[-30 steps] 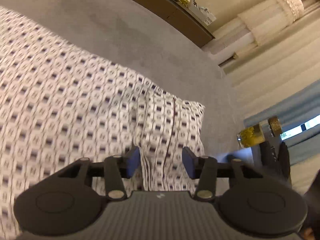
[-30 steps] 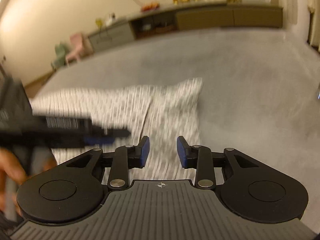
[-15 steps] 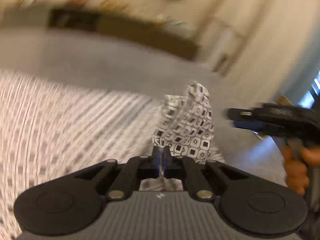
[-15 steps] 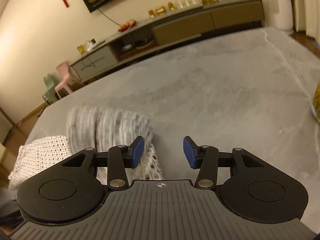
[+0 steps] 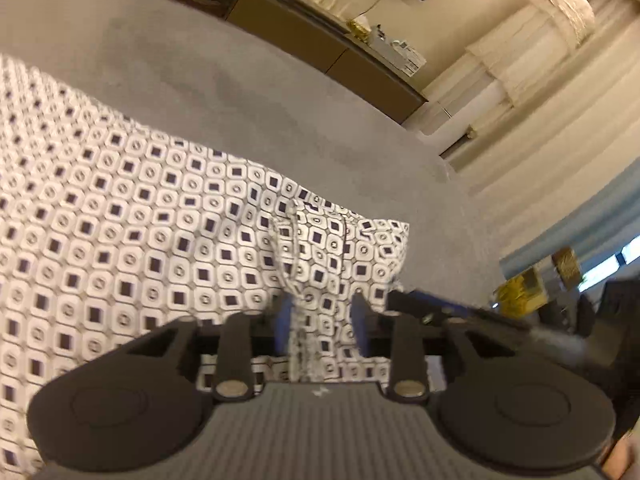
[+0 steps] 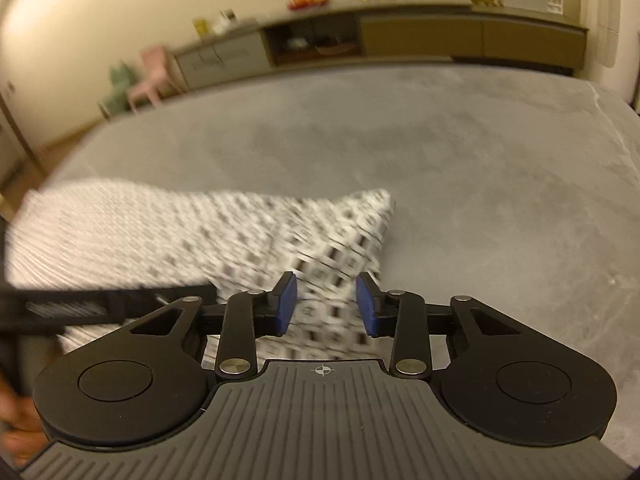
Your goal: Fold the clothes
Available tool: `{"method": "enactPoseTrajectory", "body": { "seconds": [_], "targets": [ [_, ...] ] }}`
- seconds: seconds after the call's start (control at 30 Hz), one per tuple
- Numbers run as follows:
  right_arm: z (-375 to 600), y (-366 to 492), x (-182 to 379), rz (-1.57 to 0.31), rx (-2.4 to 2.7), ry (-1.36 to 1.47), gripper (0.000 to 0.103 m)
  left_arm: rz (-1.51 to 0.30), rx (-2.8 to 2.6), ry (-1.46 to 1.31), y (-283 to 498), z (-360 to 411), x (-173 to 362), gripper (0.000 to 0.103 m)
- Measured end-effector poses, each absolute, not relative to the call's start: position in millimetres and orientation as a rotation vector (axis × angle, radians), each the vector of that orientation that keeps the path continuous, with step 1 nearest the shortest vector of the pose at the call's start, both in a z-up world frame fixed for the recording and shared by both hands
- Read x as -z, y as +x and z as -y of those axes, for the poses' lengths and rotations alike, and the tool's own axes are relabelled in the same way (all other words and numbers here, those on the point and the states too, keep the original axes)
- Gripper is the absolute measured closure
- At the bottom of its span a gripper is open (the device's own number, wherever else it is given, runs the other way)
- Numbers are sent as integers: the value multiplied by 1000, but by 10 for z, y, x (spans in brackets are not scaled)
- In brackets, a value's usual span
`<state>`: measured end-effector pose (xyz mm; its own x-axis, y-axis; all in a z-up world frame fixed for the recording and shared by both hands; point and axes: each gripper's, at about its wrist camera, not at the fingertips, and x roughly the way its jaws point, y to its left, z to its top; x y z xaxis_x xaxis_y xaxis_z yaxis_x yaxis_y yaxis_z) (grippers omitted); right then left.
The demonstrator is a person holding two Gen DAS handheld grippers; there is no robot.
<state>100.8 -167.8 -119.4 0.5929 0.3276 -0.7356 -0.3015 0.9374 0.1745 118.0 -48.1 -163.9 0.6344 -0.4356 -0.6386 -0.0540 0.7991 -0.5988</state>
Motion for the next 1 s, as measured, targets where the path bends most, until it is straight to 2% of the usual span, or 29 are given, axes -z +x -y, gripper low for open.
{"method": "enactPoseTrajectory", "body": {
  "seconds": [0.17,0.23,0.27,0.3,0.37,0.43,0.53,0.63,0.67,0.7,0.73,0.77,0.9,1.0],
  "targets": [
    [1651,1019,1207,-882,-372,22,72,-895,231,-692,1372,526,1723,60],
    [1657,1031,1252,-910,-369,17,72,-905,230,-690,1453,549,1734,74],
    [1666,1035,1273,-922,-368,15,73,-910,228,-683,1487,560,1736,87],
    [1688,1028,1275,-922,-370,14,74,-903,233,-661,1495,576,1722,94],
    [1711,1026,1277,-924,-373,18,74,-839,251,-574,1425,630,1629,97],
    [1710,1011,1282,-926,-380,9,74,-726,277,-431,1263,729,1480,97],
    [1693,1004,1268,-925,-387,-15,73,-753,277,-450,1290,690,1539,94],
    [1686,996,1262,-924,-389,-28,73,-859,220,-617,1532,498,1721,64],
    [1688,990,1263,-923,-390,-31,73,-854,224,-666,1580,452,1738,63],
    [1692,980,1265,-922,-393,-34,73,-845,217,-647,1560,472,1723,66],
    [1695,975,1263,-921,-397,-34,72,-835,209,-627,1539,492,1708,77],
    [1696,971,1250,-914,-399,-29,72,-825,202,-607,1519,512,1693,98],
    [1726,923,1010,-696,-388,38,74,-786,171,-528,1439,591,1634,98],
    [1629,1145,1134,-727,-373,-3,79,-758,147,-470,1380,648,1592,98]
  ]
}}
